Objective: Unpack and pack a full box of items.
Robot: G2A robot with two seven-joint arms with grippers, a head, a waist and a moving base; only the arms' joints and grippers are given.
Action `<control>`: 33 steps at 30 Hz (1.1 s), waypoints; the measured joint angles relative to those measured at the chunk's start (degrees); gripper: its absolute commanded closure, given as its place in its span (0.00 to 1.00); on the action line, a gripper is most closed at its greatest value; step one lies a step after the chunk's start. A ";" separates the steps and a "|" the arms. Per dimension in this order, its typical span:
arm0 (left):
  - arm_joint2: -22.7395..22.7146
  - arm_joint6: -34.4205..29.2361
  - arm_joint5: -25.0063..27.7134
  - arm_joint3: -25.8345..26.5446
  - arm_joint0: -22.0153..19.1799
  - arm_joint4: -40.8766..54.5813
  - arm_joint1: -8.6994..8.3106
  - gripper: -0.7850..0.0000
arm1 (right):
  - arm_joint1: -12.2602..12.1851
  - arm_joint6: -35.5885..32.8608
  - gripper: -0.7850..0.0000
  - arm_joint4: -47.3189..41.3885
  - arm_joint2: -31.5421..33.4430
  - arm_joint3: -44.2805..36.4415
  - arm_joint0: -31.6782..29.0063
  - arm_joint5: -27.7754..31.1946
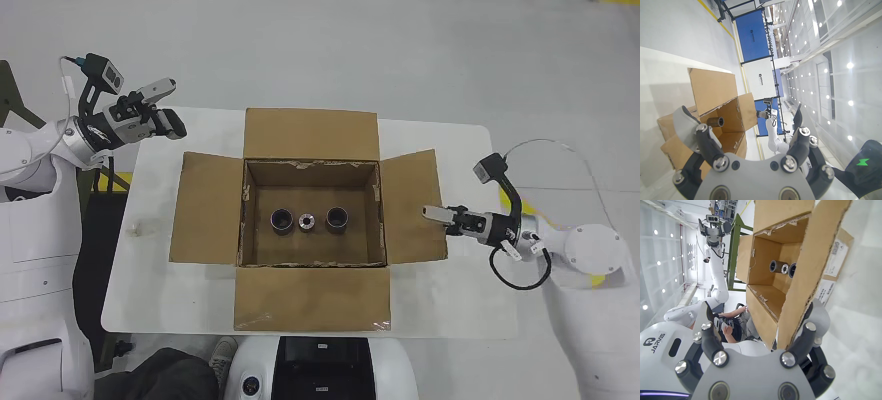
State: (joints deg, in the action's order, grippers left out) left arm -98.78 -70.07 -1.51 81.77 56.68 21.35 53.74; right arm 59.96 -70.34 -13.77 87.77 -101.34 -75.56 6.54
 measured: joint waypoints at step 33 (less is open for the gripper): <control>0.00 0.00 0.00 0.00 0.00 0.00 0.00 0.00 | 1.31 4.69 0.00 11.45 -23.44 -4.05 11.97 -4.27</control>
State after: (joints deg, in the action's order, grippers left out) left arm -98.78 -70.07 -1.51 81.77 56.68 21.35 53.74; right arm 61.27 -65.65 -2.31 64.34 -105.39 -63.59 2.27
